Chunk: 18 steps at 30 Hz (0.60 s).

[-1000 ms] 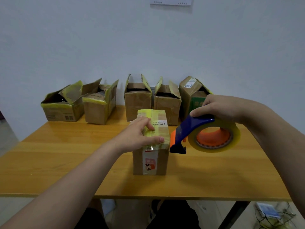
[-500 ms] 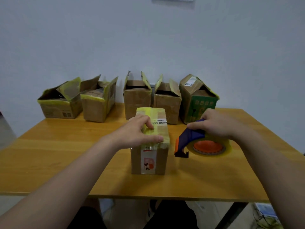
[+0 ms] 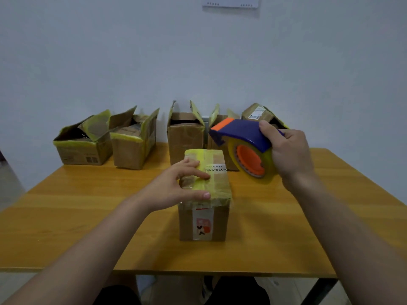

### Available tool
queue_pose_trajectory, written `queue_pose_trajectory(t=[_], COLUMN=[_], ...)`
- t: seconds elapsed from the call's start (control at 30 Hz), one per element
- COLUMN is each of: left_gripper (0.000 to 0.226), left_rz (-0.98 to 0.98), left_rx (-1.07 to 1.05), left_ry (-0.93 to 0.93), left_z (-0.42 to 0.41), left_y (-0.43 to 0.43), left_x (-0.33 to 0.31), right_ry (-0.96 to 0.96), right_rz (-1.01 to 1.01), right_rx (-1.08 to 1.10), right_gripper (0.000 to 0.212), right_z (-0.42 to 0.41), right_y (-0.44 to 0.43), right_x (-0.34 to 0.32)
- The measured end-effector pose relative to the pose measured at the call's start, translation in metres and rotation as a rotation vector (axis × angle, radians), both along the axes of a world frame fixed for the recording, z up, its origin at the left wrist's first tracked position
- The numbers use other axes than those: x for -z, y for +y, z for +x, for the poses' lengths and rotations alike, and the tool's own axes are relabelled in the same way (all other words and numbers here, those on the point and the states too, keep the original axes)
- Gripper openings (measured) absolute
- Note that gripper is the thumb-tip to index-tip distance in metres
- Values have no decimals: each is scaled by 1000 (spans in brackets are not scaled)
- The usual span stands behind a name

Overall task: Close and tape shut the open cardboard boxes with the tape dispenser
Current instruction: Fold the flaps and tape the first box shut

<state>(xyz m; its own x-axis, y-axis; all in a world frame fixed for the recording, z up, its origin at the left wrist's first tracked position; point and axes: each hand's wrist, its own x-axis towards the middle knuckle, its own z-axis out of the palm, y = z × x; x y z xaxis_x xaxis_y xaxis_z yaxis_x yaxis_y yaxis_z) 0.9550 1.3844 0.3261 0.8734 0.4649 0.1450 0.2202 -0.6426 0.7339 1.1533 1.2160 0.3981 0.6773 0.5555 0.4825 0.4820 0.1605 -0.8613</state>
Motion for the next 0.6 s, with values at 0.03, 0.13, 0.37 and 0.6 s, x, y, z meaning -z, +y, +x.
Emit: queue_pose_trajectory(t=[0.03, 0.13, 0.37, 0.6], left_gripper=[64, 73, 78, 68], left_rz=[20, 120, 436, 455], left_rx=[8, 15, 22, 57], left_ry=[8, 30, -52, -179], left_z=[-2, -5, -6, -7], left_y=[1, 2, 8, 11], left_x=[0, 1, 22, 43], right_ry=[52, 186, 312, 293], right_rz=[51, 166, 288, 289], right_rx=[-25, -58, -59, -120], right_gripper=[51, 53, 38, 37], right_z=[-7, -26, -41, -38], right_y=[8, 30, 69, 69], right_x=[3, 12, 37, 53])
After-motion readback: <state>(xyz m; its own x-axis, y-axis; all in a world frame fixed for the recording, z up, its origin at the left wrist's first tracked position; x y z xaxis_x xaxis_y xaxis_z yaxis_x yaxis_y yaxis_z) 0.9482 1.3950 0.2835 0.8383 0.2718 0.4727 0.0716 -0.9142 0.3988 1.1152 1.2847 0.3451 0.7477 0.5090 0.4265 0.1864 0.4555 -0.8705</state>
